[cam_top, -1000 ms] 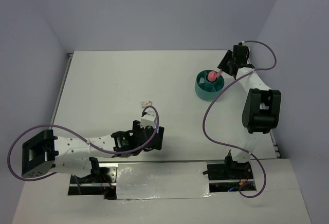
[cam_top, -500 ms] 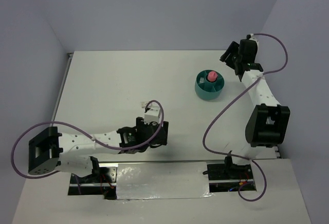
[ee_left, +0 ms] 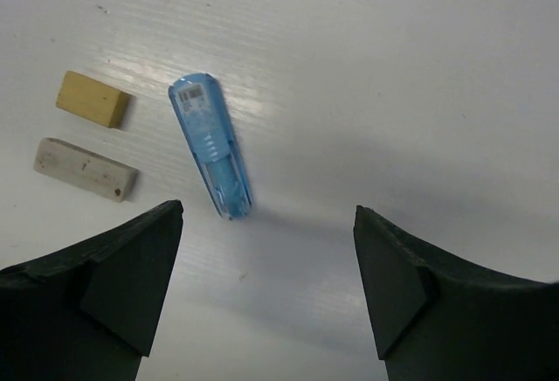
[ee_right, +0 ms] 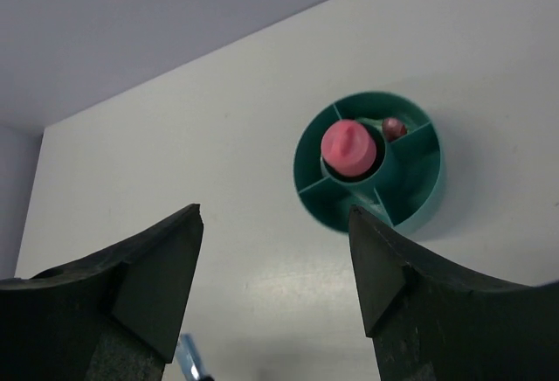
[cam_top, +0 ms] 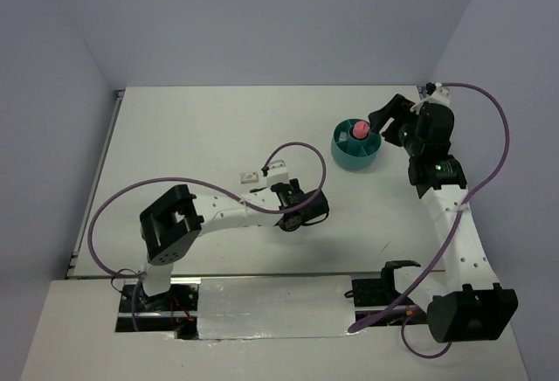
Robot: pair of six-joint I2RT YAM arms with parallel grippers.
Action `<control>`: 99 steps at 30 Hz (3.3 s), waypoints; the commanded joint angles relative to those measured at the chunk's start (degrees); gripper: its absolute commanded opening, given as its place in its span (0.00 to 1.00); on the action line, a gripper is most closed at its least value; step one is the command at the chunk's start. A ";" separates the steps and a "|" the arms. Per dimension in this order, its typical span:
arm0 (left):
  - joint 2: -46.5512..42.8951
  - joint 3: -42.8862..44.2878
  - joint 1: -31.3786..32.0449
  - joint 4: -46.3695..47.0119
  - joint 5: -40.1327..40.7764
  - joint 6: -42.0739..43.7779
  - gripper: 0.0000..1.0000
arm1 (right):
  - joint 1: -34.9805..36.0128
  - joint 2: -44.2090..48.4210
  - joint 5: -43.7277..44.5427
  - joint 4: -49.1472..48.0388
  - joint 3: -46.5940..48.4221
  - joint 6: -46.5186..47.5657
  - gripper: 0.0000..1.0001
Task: Sort the stationery into containers
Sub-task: Pick up the stationery from the center of the board, then place the stationery in the storage box.
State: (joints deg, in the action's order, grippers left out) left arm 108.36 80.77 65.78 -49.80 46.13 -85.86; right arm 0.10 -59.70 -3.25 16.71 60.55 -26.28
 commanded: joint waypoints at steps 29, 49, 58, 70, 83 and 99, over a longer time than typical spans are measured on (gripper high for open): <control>-2.59 -16.59 1.80 22.24 -7.29 8.03 0.02 | 10.18 7.84 -15.20 -5.89 -12.91 -0.70 1.00; -34.61 -42.98 2.51 78.28 -14.32 56.51 0.00 | 31.71 1.96 -21.54 -26.64 -29.44 -18.62 0.72; -36.46 -44.82 2.51 80.20 -14.92 58.79 0.04 | 34.44 1.70 -20.22 -30.15 -31.91 -20.83 0.23; -36.64 -37.11 2.51 55.06 -15.20 53.98 0.99 | 21.72 3.45 -11.54 -18.84 -20.32 -4.23 0.00; -48.05 -36.03 3.13 30.20 -22.12 45.87 0.99 | -5.98 -21.93 -5.28 -18.46 4.65 -0.42 0.00; -56.42 -42.01 3.48 29.94 -21.70 46.22 0.99 | -7.83 -40.84 -9.85 -13.99 18.55 3.87 0.03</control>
State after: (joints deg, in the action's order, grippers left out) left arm 52.21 38.83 68.95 -20.23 23.73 -39.44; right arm -8.01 -99.20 -11.33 1.63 77.08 -24.45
